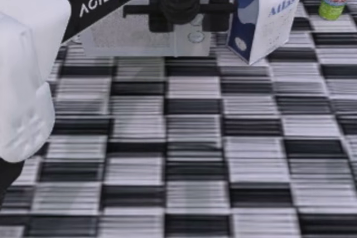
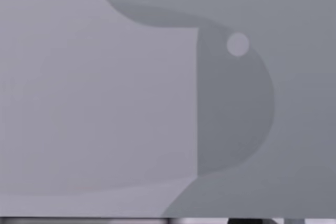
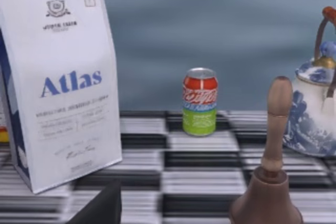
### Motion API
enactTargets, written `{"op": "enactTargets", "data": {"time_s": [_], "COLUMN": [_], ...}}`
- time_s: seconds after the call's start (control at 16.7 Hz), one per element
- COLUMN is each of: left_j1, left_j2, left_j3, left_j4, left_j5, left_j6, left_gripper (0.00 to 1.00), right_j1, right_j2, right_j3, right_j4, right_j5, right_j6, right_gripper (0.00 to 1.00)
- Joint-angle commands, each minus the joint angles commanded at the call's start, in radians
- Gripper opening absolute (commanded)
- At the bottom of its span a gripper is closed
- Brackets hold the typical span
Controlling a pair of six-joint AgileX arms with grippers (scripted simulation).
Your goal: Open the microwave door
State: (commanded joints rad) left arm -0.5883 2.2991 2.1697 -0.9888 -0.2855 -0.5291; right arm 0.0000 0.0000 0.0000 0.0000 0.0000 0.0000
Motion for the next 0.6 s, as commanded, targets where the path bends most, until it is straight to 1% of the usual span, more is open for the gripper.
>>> {"op": "enactTargets", "data": {"time_s": [0.06,0.12,0.48,0.6], "left_j1": [-0.033,-0.033,-0.032,-0.032], "left_j2": [0.0,-0.002,-0.095,-0.115], "left_j3": [-0.026,-0.03,-0.171,-0.188], "left_j4": [0.004,0.006,0.05,0.065], "left_j5": [0.022,0.021,-0.011,-0.015], "left_j6": [-0.009,-0.009,-0.026,-0.031], "left_gripper": [0.0,0.0,0.0,0.0], "right_j1": [0.0,0.0,0.0,0.0], "right_j2": [0.0,0.0,0.0,0.0], "right_j3": [0.0,0.0,0.0,0.0], "right_j4": [0.0,0.0,0.0,0.0], "right_j5": [0.0,0.0,0.0,0.0], "right_j6": [0.0,0.0,0.0,0.0], "right_gripper": [1.0,1.0,1.0,1.0]}}
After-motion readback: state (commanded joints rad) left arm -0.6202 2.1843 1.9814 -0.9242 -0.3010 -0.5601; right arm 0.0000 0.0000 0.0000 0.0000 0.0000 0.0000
